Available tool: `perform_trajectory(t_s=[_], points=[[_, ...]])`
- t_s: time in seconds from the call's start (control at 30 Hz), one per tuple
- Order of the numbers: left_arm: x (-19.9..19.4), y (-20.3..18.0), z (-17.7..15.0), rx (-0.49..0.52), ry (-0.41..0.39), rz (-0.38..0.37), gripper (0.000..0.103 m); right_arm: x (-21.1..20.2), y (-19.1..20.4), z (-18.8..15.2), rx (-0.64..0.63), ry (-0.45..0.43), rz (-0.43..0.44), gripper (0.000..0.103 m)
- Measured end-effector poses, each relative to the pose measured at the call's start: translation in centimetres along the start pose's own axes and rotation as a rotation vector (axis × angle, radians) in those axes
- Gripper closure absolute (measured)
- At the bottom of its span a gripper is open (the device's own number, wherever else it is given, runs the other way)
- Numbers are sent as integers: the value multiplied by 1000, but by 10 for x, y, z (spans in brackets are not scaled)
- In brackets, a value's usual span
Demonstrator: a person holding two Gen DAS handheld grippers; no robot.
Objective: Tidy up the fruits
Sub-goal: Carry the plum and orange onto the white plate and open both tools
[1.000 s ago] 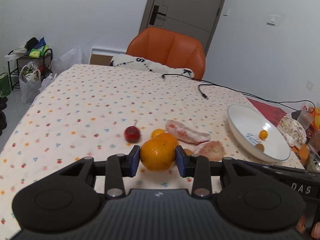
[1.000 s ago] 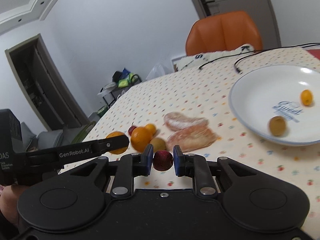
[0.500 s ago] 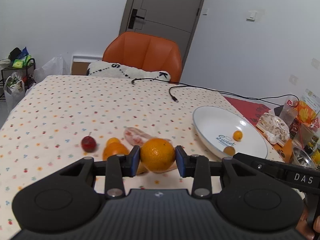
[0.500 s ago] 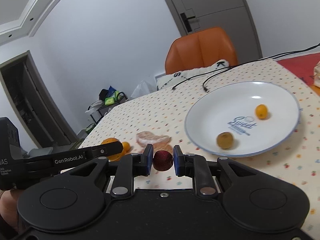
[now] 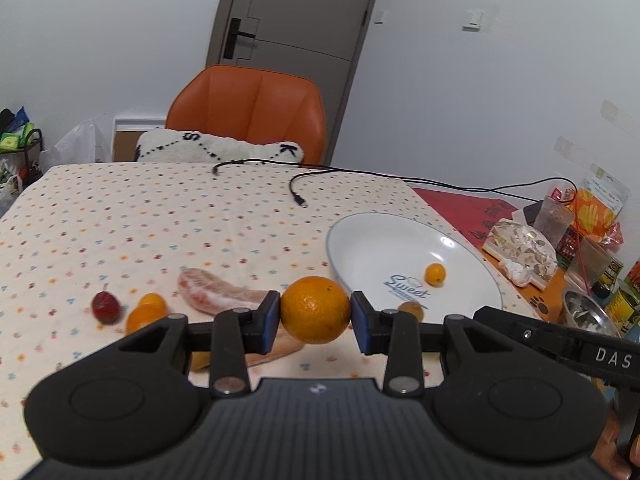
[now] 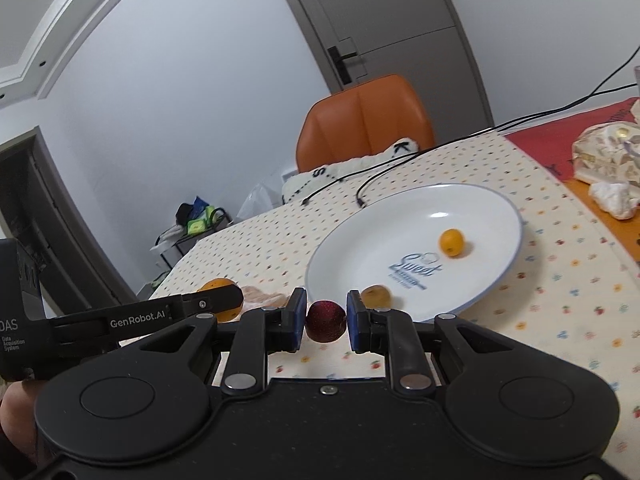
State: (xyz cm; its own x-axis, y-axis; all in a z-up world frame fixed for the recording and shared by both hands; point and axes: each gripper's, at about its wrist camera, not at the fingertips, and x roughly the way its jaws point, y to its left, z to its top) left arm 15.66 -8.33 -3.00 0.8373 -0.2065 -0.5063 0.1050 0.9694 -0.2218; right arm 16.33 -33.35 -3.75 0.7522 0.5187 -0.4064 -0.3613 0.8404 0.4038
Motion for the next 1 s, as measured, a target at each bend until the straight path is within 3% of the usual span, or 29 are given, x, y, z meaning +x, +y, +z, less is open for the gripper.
perform_trajectory(t_s=[0.53, 1.0], points=[[30, -39, 6, 60, 23, -31, 67, 4, -42, 7, 60, -27, -32, 83], [60, -52, 14, 72, 68, -29, 66, 20, -56, 16, 80, -19, -40, 82]])
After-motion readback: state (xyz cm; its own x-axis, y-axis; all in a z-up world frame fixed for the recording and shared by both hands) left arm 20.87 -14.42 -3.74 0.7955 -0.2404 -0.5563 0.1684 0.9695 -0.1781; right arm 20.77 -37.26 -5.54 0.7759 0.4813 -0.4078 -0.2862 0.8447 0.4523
